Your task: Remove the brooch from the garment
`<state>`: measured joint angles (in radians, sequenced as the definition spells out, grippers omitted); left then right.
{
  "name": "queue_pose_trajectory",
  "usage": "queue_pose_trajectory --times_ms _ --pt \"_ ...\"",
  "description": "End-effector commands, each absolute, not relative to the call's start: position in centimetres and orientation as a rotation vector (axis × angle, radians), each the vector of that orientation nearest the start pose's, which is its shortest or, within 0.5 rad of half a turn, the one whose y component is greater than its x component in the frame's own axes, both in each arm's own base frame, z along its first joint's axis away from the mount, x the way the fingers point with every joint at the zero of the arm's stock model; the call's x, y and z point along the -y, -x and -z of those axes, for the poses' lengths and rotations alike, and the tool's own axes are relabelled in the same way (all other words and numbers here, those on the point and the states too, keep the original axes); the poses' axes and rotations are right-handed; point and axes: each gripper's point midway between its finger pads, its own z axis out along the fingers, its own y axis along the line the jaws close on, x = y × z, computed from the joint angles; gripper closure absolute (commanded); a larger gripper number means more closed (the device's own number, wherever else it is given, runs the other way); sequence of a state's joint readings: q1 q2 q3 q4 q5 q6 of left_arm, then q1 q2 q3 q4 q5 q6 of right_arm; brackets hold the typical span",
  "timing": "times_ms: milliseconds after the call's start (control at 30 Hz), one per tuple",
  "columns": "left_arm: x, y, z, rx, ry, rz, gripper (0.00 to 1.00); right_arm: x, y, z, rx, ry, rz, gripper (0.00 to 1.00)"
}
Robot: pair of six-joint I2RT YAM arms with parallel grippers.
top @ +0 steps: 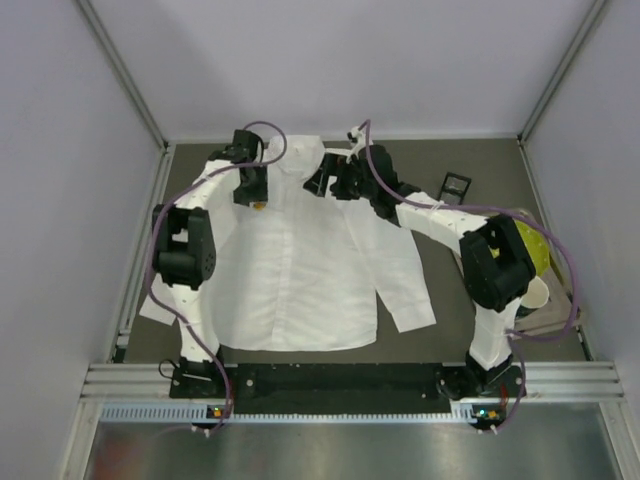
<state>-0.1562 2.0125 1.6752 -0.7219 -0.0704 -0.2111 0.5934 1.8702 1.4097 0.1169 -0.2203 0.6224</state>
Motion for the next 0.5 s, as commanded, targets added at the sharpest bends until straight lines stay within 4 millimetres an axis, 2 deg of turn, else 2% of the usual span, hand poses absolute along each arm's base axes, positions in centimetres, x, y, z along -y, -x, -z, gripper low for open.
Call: queue_pose_trajectory --times_ms 0,33,67,100,133,167,467 --pt "8.0 -48.2 -9.4 -2.608 -0.101 -0.163 0.51 -37.5 -43.7 -22.4 -1.843 0.18 -1.061 0.07" --pt "8.2 -48.3 -8.0 -2.63 -0.125 -0.209 0.5 -36.8 -43.6 -20.3 -1.862 0.178 -1.024 0.07" --pt "7.8 -48.6 -7.9 -2.615 -0.125 -0.298 0.49 -36.4 -43.6 -19.2 -1.888 0.16 -0.989 0.07" --pt "8.9 -48.9 -7.9 -2.598 -0.158 -0.319 0.48 -35.9 -44.1 -17.6 -1.928 0.135 -0.942 0.07" --pt "9.0 -49.1 -7.0 -2.603 -0.174 -0.357 0.47 -35.8 -44.1 -17.0 -1.957 0.144 -0.917 0.07" --pt "8.7 -49.2 -7.0 -2.591 -0.159 -0.407 0.47 -35.8 -44.1 -16.6 -1.972 0.146 -0.912 0.07" --pt "8.7 -49.9 -6.1 -2.575 -0.158 -0.456 0.49 -35.8 -43.9 -16.7 -1.964 0.179 -0.927 0.07"
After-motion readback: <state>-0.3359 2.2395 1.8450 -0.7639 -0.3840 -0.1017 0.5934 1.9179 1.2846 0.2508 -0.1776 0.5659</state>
